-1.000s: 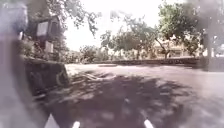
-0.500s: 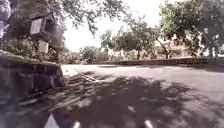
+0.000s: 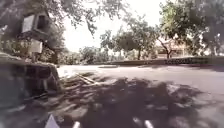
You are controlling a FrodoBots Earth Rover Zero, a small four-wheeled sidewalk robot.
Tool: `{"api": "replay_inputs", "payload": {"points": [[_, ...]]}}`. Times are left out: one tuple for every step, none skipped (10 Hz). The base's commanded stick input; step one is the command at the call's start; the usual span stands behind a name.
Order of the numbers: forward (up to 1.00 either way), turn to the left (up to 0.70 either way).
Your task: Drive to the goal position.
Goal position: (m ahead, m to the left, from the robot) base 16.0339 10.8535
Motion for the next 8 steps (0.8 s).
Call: {"api": "replay_inputs", "payload": {"points": [[0.50,-0.25],[0.50,0.00],[0.50,0.00],[0.50,0.00],[0.50,0.00],[0.50,0.00],[0.50,0.00],[0.50,0.00]]}}
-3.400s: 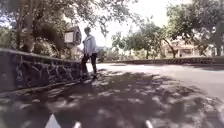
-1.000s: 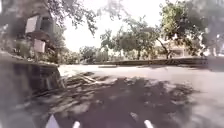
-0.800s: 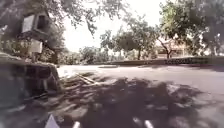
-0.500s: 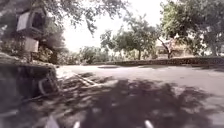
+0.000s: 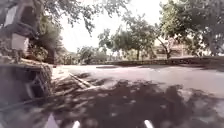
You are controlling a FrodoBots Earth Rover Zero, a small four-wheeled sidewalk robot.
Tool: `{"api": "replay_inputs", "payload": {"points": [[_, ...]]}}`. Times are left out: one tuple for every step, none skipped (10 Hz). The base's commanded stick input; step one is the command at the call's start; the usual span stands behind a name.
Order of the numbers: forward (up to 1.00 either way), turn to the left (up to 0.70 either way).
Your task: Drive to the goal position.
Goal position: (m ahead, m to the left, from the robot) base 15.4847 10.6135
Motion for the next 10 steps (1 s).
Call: {"api": "replay_inputs", "payload": {"points": [[0.50,0.00],[0.50,0.00],[0.50,0.00],[0.50,0.00],[0.50,0.00],[0.50,0.00],[0.50,0.00],[0.50,0.09],[0.50,0.15],[0.50,0.22]]}}
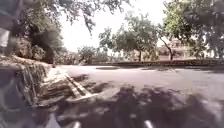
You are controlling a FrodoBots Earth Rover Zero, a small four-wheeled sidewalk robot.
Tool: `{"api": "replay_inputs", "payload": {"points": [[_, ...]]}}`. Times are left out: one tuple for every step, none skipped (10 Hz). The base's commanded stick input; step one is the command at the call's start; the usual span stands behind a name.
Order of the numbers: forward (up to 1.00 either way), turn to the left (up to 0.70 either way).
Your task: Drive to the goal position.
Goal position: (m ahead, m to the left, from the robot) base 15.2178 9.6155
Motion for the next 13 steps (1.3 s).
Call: {"api": "replay_inputs", "payload": {"points": [[0.50,0.20],[0.50,0.11],[0.50,0.02],[0.50,0.00],[0.50,0.00],[0.50,0.25],[0.50,0.25],[0.50,0.25],[0.50,0.25],[0.50,0.25],[0.50,0.25],[0.50,0.25],[0.50,0.25]]}}
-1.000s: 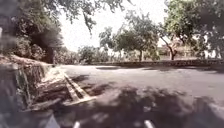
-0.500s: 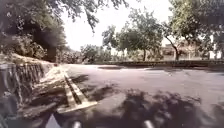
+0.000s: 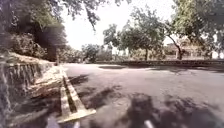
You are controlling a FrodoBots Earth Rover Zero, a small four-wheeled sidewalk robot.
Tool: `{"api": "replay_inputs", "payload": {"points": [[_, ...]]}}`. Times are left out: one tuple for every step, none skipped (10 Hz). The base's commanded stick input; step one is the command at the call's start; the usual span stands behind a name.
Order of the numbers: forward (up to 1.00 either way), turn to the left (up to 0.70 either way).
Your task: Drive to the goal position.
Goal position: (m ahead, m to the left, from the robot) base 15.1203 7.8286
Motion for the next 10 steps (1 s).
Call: {"api": "replay_inputs", "payload": {"points": [[0.50,0.25],[0.50,0.25],[0.50,0.25],[0.50,0.25],[0.50,0.25],[0.50,0.25],[0.50,0.25],[0.50,0.25],[0.50,0.25],[0.50,0.25]]}}
